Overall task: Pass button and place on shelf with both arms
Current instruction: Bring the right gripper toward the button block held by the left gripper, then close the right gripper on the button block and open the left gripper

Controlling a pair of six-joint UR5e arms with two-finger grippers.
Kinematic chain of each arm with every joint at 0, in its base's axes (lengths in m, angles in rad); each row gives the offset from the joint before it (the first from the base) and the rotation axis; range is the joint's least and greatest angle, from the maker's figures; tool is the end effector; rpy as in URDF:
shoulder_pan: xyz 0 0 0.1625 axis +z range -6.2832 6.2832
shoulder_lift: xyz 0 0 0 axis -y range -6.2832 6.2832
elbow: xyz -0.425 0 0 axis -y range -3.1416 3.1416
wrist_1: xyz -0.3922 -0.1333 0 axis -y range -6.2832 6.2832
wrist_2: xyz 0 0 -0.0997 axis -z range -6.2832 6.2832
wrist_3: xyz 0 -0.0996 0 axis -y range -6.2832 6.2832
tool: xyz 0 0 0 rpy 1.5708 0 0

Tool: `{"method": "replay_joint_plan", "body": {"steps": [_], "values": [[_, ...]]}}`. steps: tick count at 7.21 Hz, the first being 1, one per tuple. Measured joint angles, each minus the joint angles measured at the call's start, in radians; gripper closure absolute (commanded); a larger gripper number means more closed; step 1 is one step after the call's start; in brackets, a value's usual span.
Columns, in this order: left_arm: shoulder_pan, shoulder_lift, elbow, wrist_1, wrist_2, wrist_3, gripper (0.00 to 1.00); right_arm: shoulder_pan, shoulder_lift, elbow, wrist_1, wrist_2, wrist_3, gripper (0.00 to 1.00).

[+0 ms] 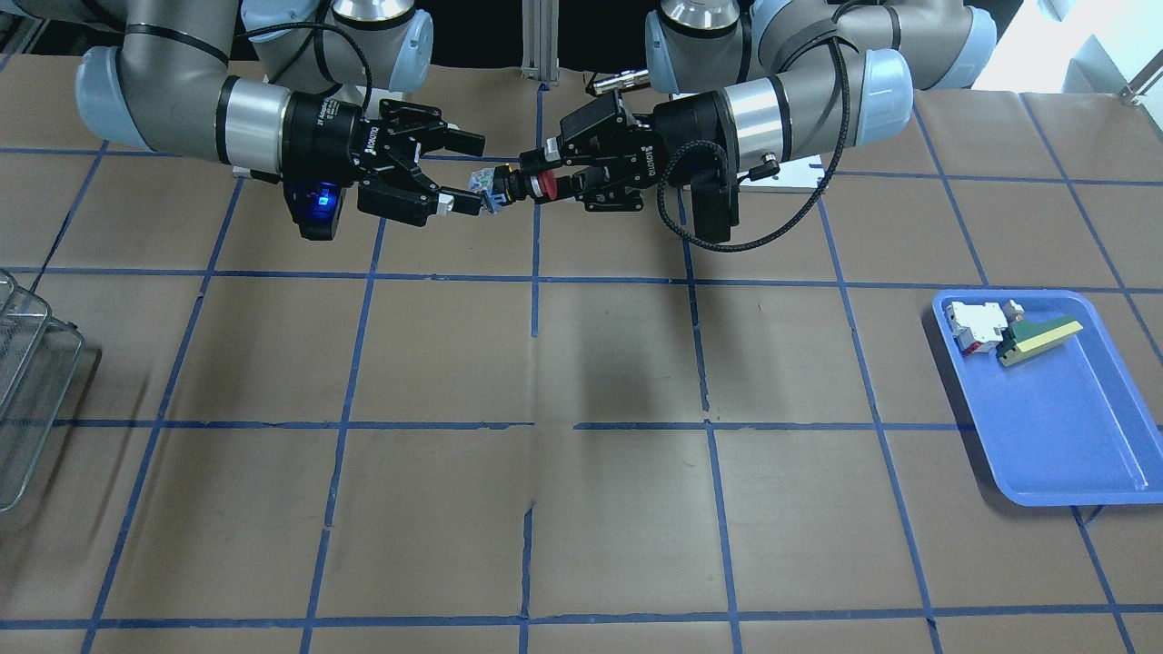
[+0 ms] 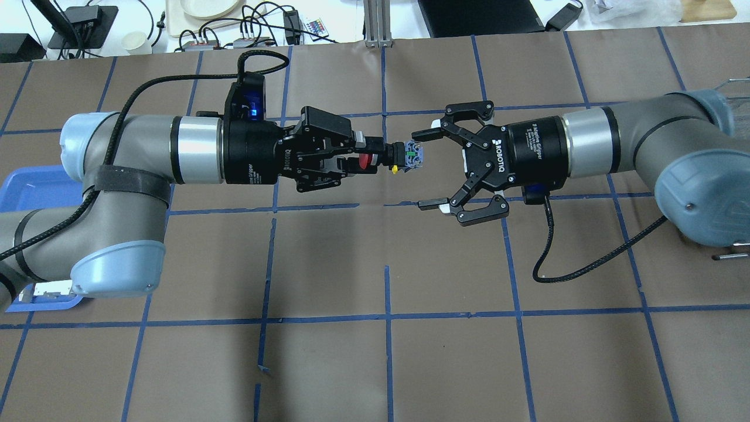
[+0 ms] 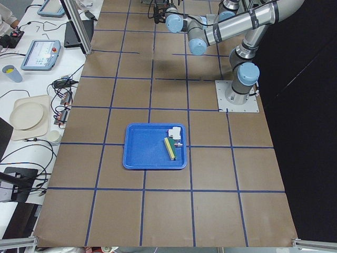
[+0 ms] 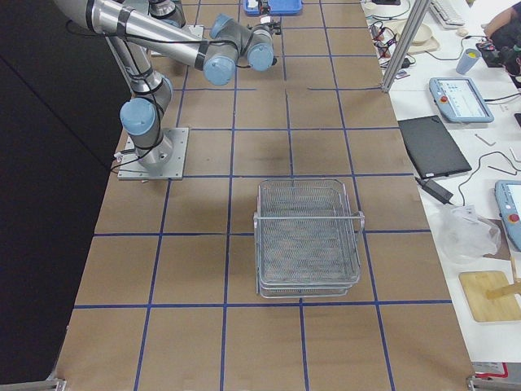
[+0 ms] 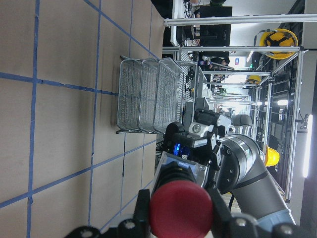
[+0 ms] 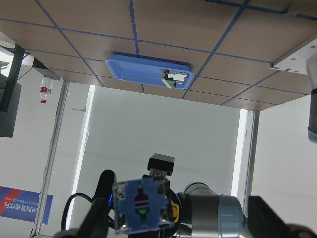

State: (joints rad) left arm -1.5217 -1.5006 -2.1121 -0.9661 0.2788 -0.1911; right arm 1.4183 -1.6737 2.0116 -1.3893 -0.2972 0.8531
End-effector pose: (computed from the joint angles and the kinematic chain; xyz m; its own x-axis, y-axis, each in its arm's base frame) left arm -0.2081 -0.4329 0.3946 -0.2668 -0.0757 0.9608 -0.1012 0.9936 0.0502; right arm 0.1654 -0.4285 0.3804 -0.0436 0.9841 -0.1720 0.2505 0.1774 0.9517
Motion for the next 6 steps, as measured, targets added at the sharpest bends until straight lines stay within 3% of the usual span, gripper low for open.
{"method": "replay_joint_plan", "body": {"steps": [4, 6], "values": [[-0.001, 0.002, -0.002, 0.005, 0.000, 0.000, 0.99, 0.010, -0.001, 0.002, 0.002, -0.008, 0.001, 0.05], [-0.002, 0.002, -0.004, 0.006, 0.000, 0.000, 0.99, 0.010, -0.003, -0.002, 0.003, -0.006, 0.001, 0.01]]}}
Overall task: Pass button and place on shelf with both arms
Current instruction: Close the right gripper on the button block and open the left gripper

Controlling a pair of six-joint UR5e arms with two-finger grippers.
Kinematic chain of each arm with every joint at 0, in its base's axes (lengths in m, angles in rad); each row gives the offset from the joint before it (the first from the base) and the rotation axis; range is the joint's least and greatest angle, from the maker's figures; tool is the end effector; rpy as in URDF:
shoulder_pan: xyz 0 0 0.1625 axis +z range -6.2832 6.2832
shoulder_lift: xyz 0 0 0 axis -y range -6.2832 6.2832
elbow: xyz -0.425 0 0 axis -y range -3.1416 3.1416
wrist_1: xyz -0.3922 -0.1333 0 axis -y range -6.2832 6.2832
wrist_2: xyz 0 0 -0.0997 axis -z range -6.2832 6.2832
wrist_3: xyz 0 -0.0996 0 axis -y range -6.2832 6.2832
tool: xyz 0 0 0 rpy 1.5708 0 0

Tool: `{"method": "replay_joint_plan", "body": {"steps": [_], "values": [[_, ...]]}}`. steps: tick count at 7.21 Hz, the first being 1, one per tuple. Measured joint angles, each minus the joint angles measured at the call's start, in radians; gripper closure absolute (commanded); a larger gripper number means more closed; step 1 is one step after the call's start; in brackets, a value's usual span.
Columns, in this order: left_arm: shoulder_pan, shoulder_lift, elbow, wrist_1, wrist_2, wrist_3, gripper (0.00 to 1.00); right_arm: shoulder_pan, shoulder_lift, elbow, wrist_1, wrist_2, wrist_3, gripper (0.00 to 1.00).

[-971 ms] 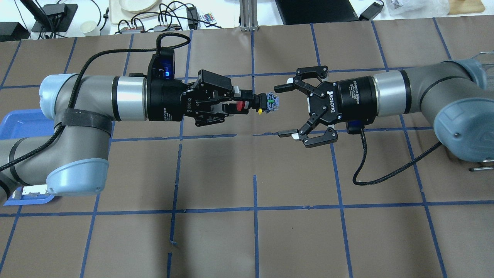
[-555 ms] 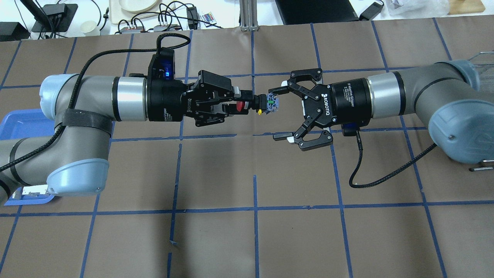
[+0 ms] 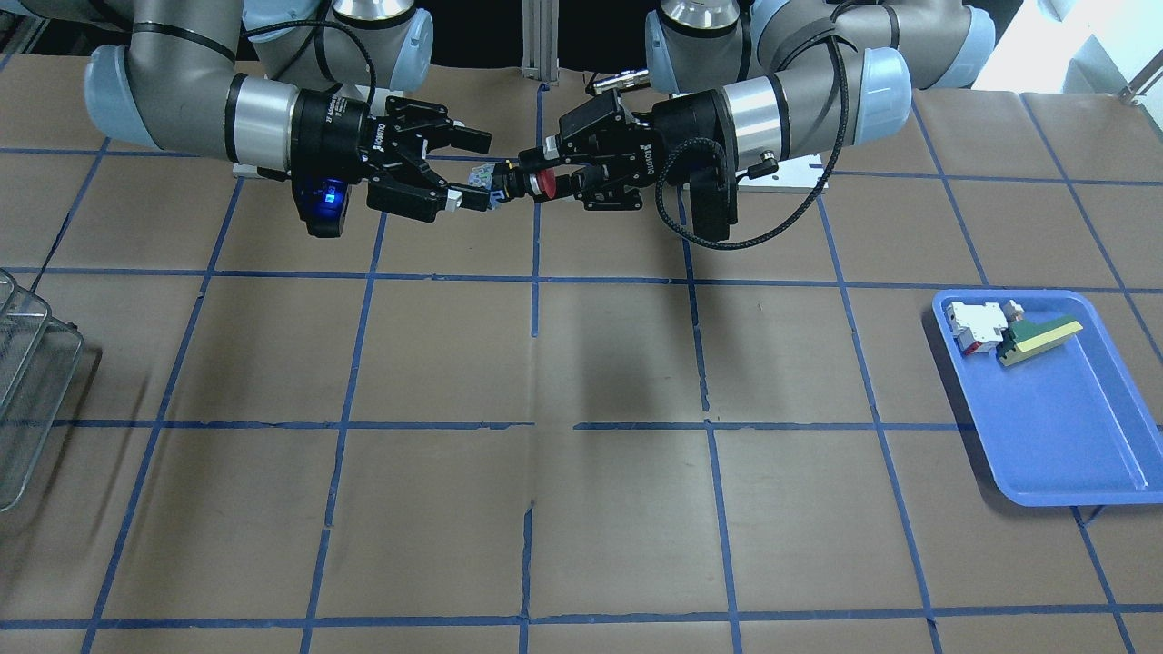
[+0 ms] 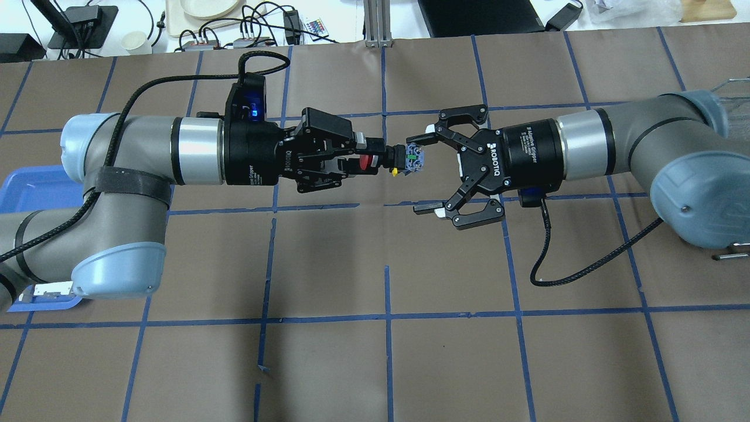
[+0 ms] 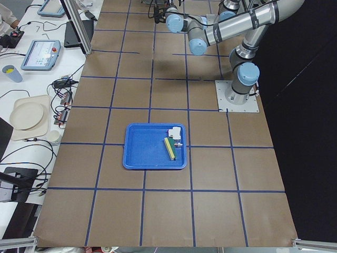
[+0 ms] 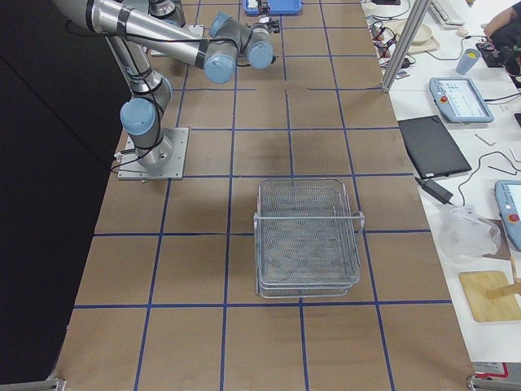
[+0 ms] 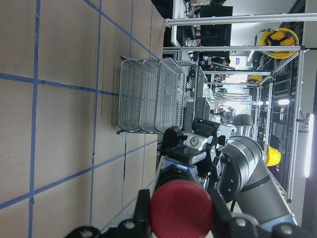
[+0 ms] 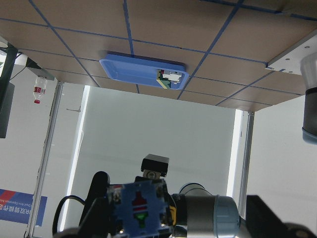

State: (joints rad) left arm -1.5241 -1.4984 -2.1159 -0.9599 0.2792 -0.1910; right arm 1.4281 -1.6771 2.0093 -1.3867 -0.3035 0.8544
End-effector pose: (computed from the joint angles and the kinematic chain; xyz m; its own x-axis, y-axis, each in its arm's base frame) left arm -0.2091 -0.4312 0.3944 -0.2676 -0.0706 0.9609 -0.0988 0.9941 0.0455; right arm 0.1695 -0.4261 0.3821 -0.0570 0.9833 -0.1727 0.2538 0.1815 0.9501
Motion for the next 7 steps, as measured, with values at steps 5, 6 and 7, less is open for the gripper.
{"method": "replay_joint_plan", "body": {"steps": [5, 6, 7], "values": [[-0.001, -0.001, -0.001, 0.001, 0.000, 0.001, 0.99, 0.001, 0.006, 0.001, -0.005, 0.007, 0.003, 0.01], [-0.001, -0.001, -0.001, 0.001, 0.000, 0.001, 0.99, 0.001, 0.007, 0.000, -0.007, 0.008, 0.003, 0.01], [-0.001, -0.001, -0.002, 0.001, 0.001, 0.001, 0.99, 0.001, 0.007, -0.002, -0.009, 0.013, 0.002, 0.01]]}}
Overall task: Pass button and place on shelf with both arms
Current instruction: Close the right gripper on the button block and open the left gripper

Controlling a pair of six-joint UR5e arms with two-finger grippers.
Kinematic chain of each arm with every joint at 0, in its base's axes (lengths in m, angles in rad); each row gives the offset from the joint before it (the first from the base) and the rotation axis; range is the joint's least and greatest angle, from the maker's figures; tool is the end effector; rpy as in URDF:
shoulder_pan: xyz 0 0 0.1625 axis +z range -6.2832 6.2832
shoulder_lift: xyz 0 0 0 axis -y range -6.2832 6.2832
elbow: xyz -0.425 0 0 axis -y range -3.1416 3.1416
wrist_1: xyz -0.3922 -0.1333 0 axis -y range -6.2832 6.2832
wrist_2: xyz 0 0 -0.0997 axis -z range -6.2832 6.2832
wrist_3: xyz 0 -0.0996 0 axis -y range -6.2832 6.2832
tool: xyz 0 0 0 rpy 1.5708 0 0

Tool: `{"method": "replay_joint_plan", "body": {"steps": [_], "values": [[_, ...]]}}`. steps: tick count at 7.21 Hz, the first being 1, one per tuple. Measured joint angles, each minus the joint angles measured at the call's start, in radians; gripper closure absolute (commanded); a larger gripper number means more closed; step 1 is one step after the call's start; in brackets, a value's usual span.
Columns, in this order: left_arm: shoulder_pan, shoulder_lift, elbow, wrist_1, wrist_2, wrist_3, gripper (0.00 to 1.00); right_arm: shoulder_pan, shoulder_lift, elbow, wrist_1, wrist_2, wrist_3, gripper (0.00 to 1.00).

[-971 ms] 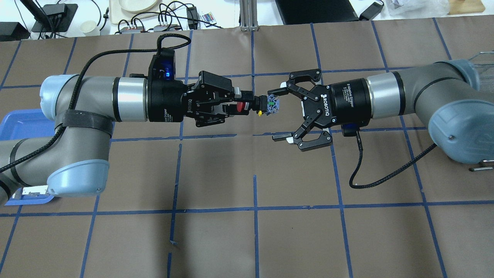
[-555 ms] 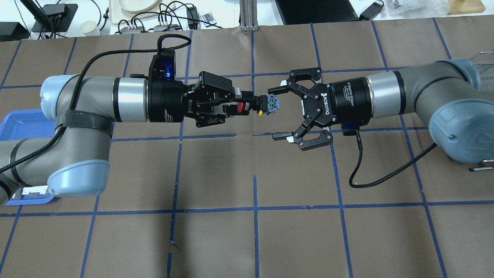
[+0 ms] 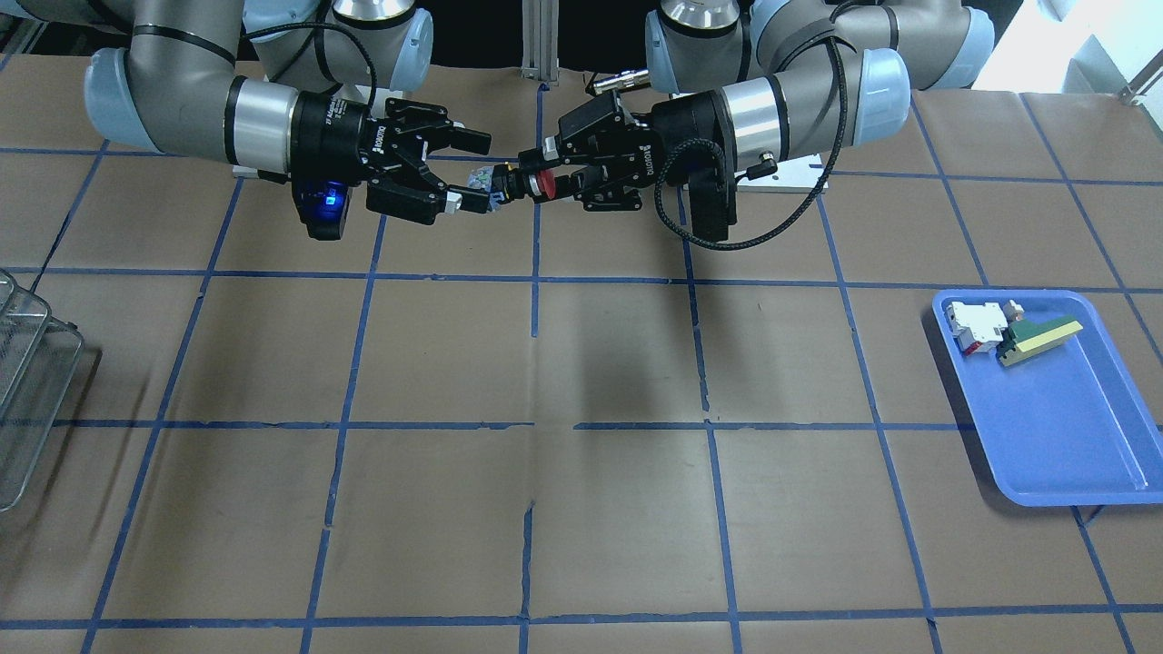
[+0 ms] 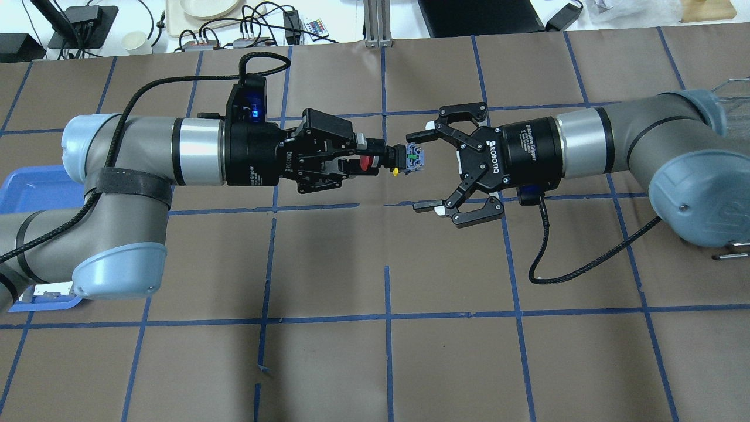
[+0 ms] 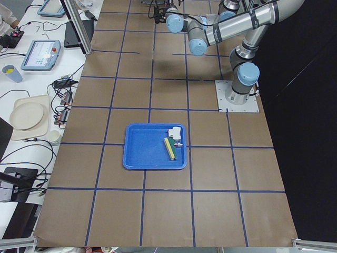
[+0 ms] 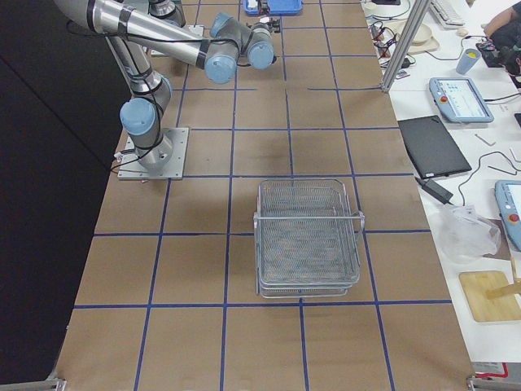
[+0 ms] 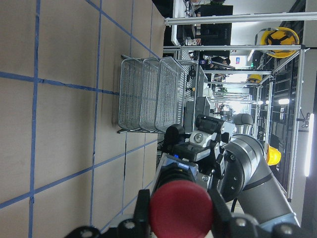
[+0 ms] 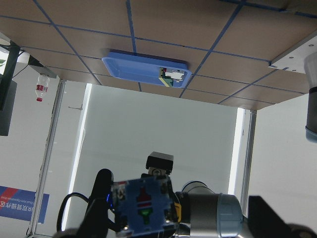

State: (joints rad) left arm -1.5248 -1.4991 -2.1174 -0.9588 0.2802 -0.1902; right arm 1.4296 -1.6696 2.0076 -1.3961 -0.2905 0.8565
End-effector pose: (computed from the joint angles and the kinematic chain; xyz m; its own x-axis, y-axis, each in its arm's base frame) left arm -0.2094 -0.4310 0.3934 -0.2686 -0.0707 0.9607 -0.0981 0.9941 0.0458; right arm 0.1700 -0.4292 0.3816 -0.0498 0.9831 -0.1763 0.2446 0.1832 0.9522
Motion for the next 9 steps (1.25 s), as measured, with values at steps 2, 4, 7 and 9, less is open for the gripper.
{"method": "replay_joint_plan", "body": {"steps": [2, 4, 7, 9], "values": [[0.000, 0.001, 0.000, 0.000, 0.000, 0.000, 0.99, 0.000, 0.002, 0.002, -0.001, 0.017, 0.000, 0.02], [0.000, 0.002, 0.000, 0.000, 0.001, 0.000, 0.99, 0.000, 0.002, 0.006, 0.000, 0.021, -0.001, 0.13], [0.000, 0.001, -0.001, 0.000, 0.001, 0.000, 0.99, 0.000, 0.001, 0.006, 0.004, 0.022, -0.001, 0.69], [0.000, 0.002, -0.001, 0.000, 0.000, 0.000, 0.98, 0.000, -0.001, 0.005, 0.005, 0.022, -0.002, 0.81]]}}
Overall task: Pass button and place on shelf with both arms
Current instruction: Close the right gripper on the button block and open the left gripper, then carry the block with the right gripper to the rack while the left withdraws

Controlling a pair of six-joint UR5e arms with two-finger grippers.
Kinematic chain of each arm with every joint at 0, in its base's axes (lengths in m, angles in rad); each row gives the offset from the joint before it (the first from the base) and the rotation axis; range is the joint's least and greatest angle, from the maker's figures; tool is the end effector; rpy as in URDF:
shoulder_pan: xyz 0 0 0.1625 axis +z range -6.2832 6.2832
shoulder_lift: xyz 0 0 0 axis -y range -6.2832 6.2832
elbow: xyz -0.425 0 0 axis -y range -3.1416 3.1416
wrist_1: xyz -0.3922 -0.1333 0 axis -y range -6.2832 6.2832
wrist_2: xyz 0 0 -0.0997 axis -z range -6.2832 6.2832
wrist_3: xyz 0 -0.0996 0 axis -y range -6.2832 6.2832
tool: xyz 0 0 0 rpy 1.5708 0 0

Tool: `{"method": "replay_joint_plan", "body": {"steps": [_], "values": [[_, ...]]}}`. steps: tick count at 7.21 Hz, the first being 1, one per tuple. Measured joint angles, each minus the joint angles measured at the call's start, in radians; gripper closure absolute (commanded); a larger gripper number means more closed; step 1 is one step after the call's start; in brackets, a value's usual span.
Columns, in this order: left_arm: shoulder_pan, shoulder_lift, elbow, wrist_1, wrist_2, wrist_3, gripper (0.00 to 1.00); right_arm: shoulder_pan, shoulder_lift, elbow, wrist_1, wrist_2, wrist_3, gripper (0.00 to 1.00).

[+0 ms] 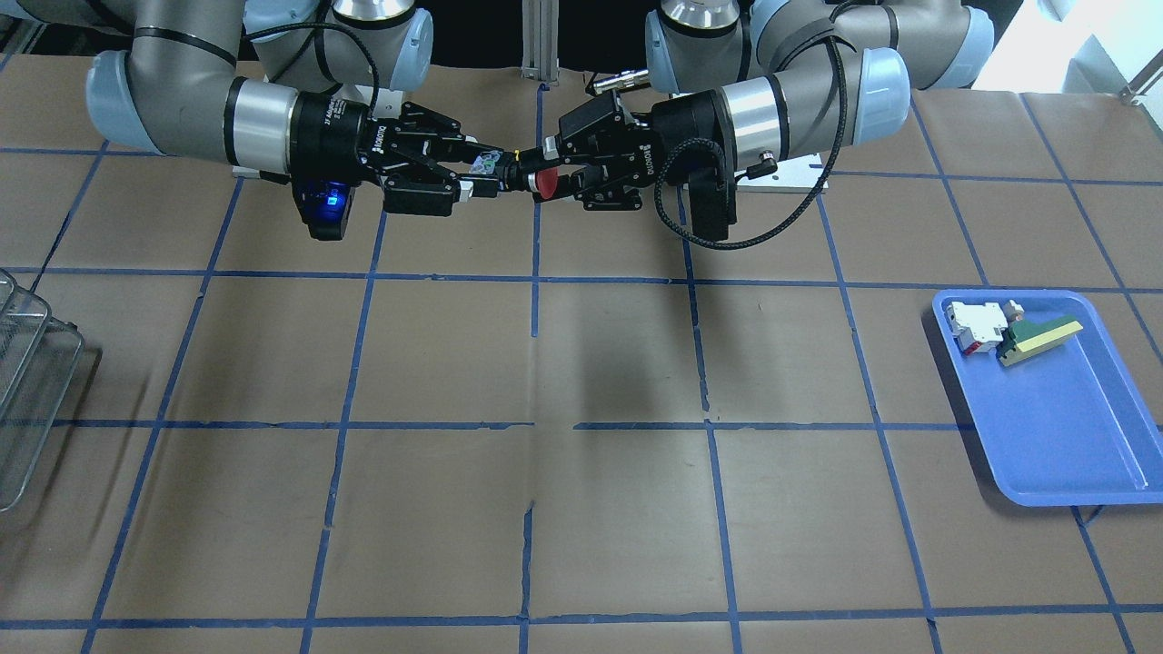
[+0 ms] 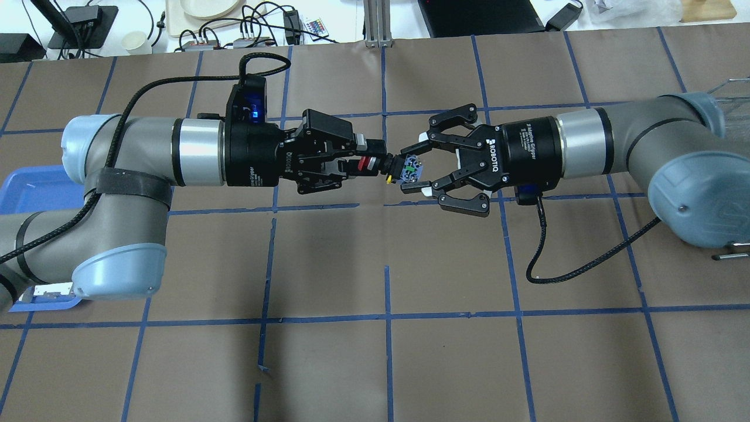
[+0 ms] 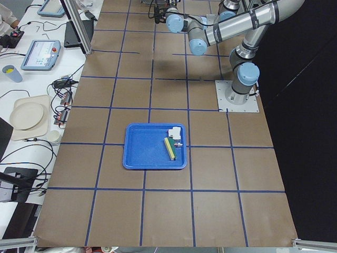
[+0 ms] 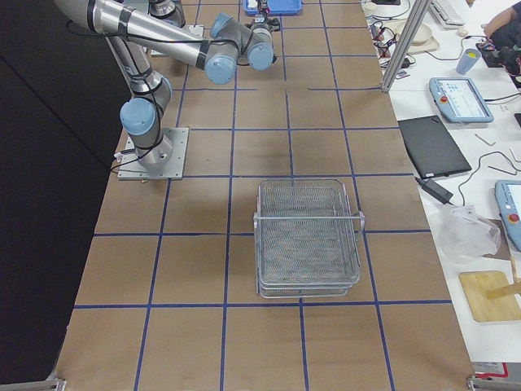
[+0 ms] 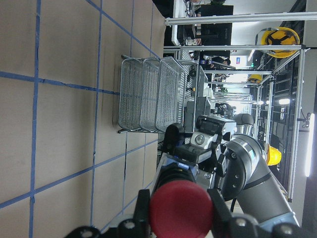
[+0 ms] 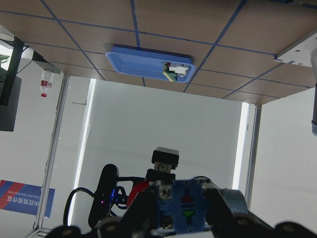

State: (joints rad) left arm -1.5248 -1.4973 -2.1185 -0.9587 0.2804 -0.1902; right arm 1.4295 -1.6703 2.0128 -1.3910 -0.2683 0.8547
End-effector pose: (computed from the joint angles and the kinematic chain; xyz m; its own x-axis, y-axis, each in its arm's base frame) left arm -0.2094 -0.4303 0.3937 -0.2688 -0.0700 0.9606 -0.0981 0.9942 0.0450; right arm 0.1707 -0.4287 0.3811 -0.0357 0.9844 -0.1722 0.2270 0.1758 0.9579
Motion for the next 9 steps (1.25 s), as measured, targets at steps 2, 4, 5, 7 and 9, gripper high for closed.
{"method": "replay_joint_plan", "body": {"steps": [2, 4, 5, 7, 9], "values": [[0.000, -0.001, 0.000, 0.000, 0.000, 0.000, 0.45, 0.000, -0.003, 0.000, 0.001, 0.002, 0.000, 0.87], [0.000, -0.004, 0.000, -0.001, 0.002, -0.001, 0.04, -0.001, -0.004, -0.003, 0.001, 0.005, 0.000, 0.91], [0.000, -0.004, 0.001, -0.001, 0.002, -0.002, 0.04, -0.004, -0.001, -0.005, 0.001, 0.005, 0.001, 0.92], [0.001, -0.004, 0.004, -0.003, 0.002, -0.004, 0.00, -0.014, 0.003, -0.009, 0.001, -0.003, 0.003, 0.93], [0.025, -0.002, 0.018, -0.004, 0.021, 0.000, 0.00, -0.051, 0.004, -0.034, -0.001, -0.074, 0.006, 0.93]]}}
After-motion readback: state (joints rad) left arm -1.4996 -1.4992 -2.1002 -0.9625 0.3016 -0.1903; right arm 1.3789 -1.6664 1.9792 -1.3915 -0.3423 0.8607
